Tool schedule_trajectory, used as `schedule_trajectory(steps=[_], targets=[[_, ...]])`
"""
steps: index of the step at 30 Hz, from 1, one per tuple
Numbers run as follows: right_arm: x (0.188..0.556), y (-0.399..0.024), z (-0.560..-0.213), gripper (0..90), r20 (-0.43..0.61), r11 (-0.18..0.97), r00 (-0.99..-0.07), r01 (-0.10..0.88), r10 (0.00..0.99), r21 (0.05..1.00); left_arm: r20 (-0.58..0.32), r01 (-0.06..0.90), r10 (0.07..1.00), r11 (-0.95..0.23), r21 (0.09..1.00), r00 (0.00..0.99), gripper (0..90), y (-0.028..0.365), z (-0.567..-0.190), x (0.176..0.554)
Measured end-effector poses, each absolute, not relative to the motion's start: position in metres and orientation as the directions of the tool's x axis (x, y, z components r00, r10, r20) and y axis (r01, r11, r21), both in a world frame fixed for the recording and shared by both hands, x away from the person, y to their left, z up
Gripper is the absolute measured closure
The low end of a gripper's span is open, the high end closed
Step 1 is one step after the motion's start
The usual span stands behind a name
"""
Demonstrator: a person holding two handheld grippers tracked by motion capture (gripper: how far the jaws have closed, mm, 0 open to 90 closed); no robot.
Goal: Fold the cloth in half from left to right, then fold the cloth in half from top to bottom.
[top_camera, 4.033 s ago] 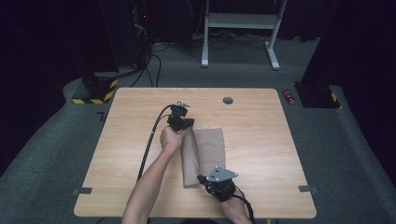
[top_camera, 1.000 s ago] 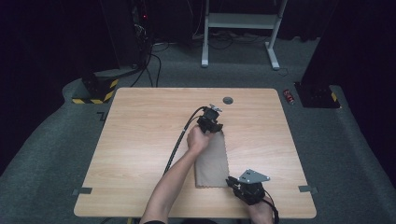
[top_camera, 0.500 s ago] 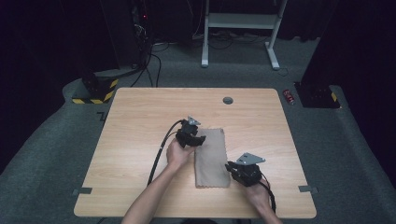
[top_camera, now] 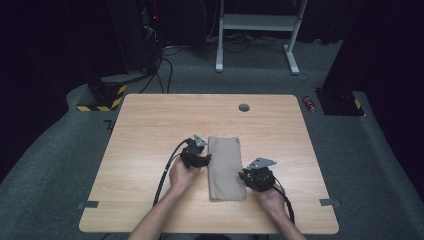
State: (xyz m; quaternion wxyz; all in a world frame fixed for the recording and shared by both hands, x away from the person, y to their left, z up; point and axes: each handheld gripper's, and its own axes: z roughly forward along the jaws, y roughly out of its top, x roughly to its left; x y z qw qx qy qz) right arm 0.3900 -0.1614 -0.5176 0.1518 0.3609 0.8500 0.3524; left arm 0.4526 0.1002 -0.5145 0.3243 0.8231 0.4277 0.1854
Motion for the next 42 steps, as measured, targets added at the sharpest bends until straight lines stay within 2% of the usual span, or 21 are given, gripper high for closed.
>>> schedule_trajectory(steps=[5,10,17,24,29,34,42], targets=[[0.394,-0.165,-0.518,72.1,-0.01,0.499,-0.698,0.501,0.716,0.707,0.003,0.6,0.838,-0.394,0.696,0.546,48.5,0.104,-0.515,0.45],[0.396,-0.165,-0.517,71.2,-0.009,0.504,-0.701,0.503,0.713,0.702,-0.049,0.572,0.809,-0.37,0.732,0.586,44.9,0.1,-0.504,0.428],[0.396,-0.164,-0.517,70.7,-0.011,0.504,-0.702,0.501,0.712,0.704,0.0,0.553,0.783,-0.439,0.708,0.622,43.8,0.091,-0.513,0.396],[0.395,-0.164,-0.516,68.3,-0.014,0.503,-0.695,0.506,0.719,0.701,-0.062,0.543,0.768,-0.39,0.743,0.637,42.4,0.094,-0.509,0.374],[0.383,-0.162,-0.511,65.7,-0.024,0.508,-0.713,0.476,0.701,0.718,-0.052,0.544,0.754,-0.422,0.726,0.654,41.6,0.089,-0.515,0.358],[0.375,-0.161,-0.513,62.1,-0.025,0.523,-0.726,0.47,0.687,0.711,0.011,0.521,0.757,-0.46,0.719,0.654,41.5,0.09,-0.519,0.349],[0.374,-0.16,-0.517,60.3,-0.03,0.535,-0.731,0.47,0.681,0.702,0.003,0.518,0.751,-0.458,0.722,0.66,43.1,0.096,-0.52,0.34]])
